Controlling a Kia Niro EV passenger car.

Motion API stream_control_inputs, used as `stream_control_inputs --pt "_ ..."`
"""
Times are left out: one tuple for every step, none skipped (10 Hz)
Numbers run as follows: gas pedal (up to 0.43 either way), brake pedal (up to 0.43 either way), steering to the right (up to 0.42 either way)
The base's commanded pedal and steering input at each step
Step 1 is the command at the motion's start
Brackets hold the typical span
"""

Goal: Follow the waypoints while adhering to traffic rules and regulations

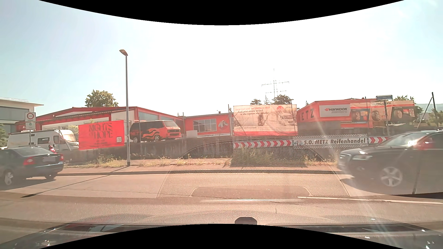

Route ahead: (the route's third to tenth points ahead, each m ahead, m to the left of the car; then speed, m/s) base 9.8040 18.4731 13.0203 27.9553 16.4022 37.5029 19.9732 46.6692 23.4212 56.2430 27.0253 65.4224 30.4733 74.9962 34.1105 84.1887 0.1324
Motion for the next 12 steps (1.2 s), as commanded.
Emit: stream_control_inputs --pt "0.358 0.000 -0.512" --pt "0.358 0.000 -0.518" --pt "0.390 0.000 -0.526" --pt "0.409 0.000 -0.533" --pt "0.429 0.000 -0.544" --pt "0.441 0.000 -0.550" --pt "0.449 0.000 -0.554" --pt "0.449 0.000 -0.554" --pt "0.449 0.000 -0.554" --pt "0.449 0.000 -0.555" --pt "0.449 0.000 -0.557" --pt "0.449 0.000 -0.558"
